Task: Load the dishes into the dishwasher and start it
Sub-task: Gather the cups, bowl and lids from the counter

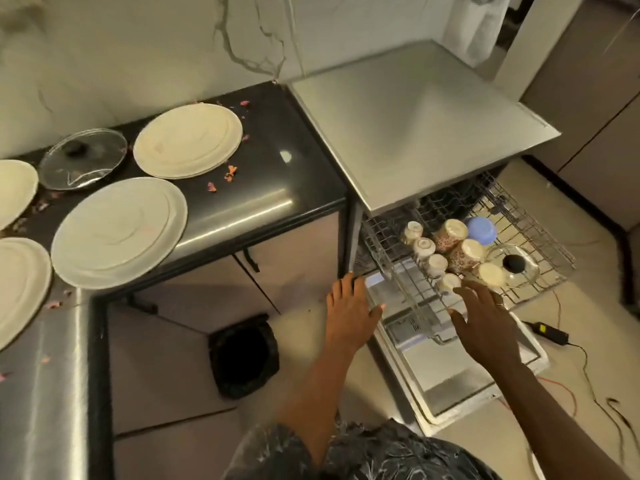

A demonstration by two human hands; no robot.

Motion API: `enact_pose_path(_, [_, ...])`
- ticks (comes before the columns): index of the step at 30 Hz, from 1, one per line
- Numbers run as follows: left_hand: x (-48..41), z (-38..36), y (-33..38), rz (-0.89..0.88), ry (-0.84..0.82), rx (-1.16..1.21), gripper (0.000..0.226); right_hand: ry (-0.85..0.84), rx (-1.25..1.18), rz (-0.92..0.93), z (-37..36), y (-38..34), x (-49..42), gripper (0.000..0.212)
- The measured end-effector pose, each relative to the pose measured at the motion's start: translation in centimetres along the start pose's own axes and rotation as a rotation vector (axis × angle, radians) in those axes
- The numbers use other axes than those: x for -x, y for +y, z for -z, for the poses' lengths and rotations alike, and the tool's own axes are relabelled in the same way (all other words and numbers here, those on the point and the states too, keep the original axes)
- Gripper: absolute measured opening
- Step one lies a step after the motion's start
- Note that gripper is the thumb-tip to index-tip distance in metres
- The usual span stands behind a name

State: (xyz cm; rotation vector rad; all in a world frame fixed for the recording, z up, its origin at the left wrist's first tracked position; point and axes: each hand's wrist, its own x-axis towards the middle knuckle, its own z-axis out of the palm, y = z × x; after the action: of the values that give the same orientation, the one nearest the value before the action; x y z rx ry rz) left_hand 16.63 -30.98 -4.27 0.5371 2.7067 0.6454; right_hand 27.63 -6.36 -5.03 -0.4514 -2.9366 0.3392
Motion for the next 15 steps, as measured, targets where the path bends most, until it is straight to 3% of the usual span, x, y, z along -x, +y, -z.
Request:
enact_pose_path(6, [2.8, -4.8, 6.3, 0.044, -0.015, -0.011, 0.073, -0.072, -0.042, -0.039, 1.0, 7.0, 3.6, 0.052])
enact_pose_path(15, [6.6, -13.4, 17.8, 0.045, -0.053, -0.019, 0.071, -0.118, -0.073, -0.048, 5.7, 19.5, 6.8, 0.048])
